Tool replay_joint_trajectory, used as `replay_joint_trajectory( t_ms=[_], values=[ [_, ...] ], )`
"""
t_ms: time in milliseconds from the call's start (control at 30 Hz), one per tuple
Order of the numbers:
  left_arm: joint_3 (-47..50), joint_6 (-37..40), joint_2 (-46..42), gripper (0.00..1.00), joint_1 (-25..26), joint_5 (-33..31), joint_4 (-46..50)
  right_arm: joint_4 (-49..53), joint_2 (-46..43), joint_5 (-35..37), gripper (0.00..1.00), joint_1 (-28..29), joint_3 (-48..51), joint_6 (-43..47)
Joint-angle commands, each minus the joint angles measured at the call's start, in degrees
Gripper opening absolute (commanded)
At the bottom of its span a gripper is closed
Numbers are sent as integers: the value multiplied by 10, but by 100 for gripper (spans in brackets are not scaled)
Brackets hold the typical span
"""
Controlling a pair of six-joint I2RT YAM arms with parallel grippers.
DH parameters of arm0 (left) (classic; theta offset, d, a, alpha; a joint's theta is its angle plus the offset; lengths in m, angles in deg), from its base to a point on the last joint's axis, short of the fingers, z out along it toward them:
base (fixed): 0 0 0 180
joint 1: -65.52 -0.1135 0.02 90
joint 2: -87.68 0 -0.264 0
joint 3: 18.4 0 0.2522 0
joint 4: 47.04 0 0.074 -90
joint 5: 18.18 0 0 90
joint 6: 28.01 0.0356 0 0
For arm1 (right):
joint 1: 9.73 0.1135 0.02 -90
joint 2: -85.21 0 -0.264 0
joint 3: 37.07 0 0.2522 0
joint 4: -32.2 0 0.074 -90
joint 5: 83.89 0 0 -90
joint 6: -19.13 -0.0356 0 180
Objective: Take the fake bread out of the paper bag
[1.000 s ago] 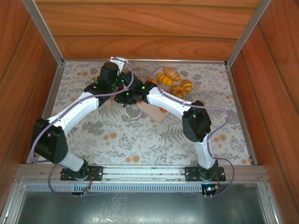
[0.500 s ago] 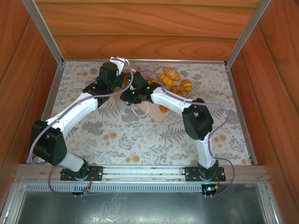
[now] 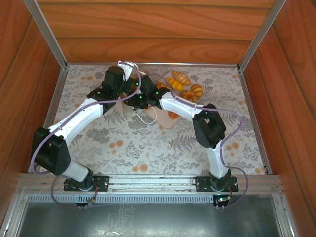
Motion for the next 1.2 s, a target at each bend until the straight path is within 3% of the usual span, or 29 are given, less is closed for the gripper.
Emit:
replay_joint_trajectory(
  t_ms=[0,333,600,833,1000,1167],
  values=[
    [4,14,-26,0,5,40,-3,-27,-10,-28,48,-8,-9,-2],
    [-13,20,-11,0,8,58,16,-38,7,-68,45,-8,-31,4],
    [-17,21,-9,0,12,68,19,10,27,-43,53,-9,-50,-14],
    [-18,21,-3,0,15,80,21,-20,47,-64,49,-10,-67,-14],
    [-25,21,5,0,16,98,25,8,64,-65,56,-9,-102,0],
    [-31,19,12,0,17,109,27,12,78,-67,50,-10,-107,-10]
  ],
)
